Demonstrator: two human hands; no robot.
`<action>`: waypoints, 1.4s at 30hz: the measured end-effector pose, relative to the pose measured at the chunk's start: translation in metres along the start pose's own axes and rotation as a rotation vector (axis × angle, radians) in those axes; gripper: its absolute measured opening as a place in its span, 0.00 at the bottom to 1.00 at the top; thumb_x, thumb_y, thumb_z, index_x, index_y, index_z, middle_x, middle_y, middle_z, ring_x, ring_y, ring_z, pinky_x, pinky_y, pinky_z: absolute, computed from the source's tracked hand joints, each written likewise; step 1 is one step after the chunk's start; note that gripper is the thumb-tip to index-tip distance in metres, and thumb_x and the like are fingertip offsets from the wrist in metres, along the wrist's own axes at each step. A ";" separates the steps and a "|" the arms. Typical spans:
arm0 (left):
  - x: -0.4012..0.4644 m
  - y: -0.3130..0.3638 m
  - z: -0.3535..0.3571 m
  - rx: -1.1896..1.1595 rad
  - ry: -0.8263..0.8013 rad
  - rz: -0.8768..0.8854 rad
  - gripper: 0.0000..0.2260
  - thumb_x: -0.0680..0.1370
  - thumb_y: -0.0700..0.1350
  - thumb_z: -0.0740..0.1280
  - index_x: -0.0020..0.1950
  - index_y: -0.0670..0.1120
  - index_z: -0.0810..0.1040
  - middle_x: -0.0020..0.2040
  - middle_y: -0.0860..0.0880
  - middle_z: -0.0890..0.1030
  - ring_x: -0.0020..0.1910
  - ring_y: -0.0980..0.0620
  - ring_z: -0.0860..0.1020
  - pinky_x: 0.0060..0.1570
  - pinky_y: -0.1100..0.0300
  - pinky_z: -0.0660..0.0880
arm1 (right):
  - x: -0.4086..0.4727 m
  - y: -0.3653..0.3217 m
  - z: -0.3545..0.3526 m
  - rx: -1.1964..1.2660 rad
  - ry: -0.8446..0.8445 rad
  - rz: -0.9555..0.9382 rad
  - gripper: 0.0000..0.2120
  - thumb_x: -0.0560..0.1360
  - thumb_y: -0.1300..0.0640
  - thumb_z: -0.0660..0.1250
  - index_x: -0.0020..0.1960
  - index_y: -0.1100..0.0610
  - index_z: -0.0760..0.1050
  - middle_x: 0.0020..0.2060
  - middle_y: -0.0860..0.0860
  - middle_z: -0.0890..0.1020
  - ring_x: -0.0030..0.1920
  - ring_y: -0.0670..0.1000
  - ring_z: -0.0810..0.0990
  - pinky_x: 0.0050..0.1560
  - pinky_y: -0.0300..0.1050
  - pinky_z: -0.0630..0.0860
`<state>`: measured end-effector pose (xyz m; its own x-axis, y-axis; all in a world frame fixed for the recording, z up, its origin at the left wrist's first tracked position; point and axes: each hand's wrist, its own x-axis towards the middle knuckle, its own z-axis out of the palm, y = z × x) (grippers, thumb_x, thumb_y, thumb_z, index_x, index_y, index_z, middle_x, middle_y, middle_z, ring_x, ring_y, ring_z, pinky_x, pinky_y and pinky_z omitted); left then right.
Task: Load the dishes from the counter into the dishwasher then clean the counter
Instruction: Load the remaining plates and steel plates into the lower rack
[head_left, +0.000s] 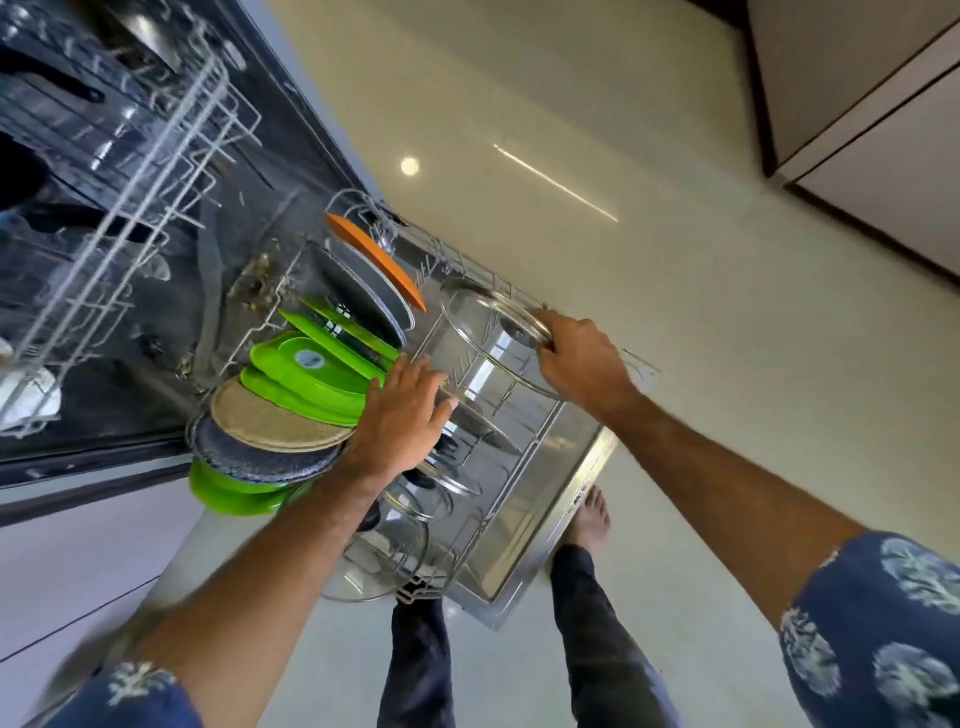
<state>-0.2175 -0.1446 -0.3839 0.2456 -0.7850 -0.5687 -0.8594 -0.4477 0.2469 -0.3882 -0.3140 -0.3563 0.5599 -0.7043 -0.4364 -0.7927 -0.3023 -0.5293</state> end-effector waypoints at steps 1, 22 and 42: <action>0.001 0.000 0.001 -0.007 0.010 0.002 0.20 0.84 0.58 0.54 0.72 0.50 0.67 0.79 0.46 0.60 0.80 0.44 0.52 0.75 0.37 0.56 | 0.001 -0.002 0.008 -0.026 0.000 -0.013 0.23 0.79 0.60 0.60 0.72 0.46 0.70 0.45 0.55 0.82 0.37 0.53 0.78 0.45 0.47 0.80; 0.005 -0.012 0.010 -0.074 0.066 0.034 0.23 0.81 0.62 0.50 0.66 0.51 0.71 0.77 0.46 0.64 0.80 0.44 0.53 0.74 0.38 0.59 | 0.050 -0.030 0.037 -0.212 -0.088 -0.082 0.20 0.77 0.64 0.59 0.67 0.55 0.72 0.46 0.58 0.82 0.44 0.58 0.82 0.47 0.51 0.80; 0.004 -0.014 0.011 -0.105 0.072 0.047 0.19 0.82 0.59 0.54 0.65 0.50 0.72 0.77 0.45 0.64 0.80 0.44 0.52 0.75 0.39 0.57 | 0.060 -0.032 0.014 -0.308 -0.201 -0.161 0.14 0.79 0.59 0.64 0.64 0.56 0.75 0.46 0.55 0.82 0.40 0.54 0.80 0.39 0.45 0.75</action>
<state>-0.2096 -0.1369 -0.3980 0.2407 -0.8335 -0.4974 -0.8201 -0.4487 0.3551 -0.3254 -0.3373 -0.3757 0.6947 -0.5014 -0.5157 -0.7089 -0.5984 -0.3733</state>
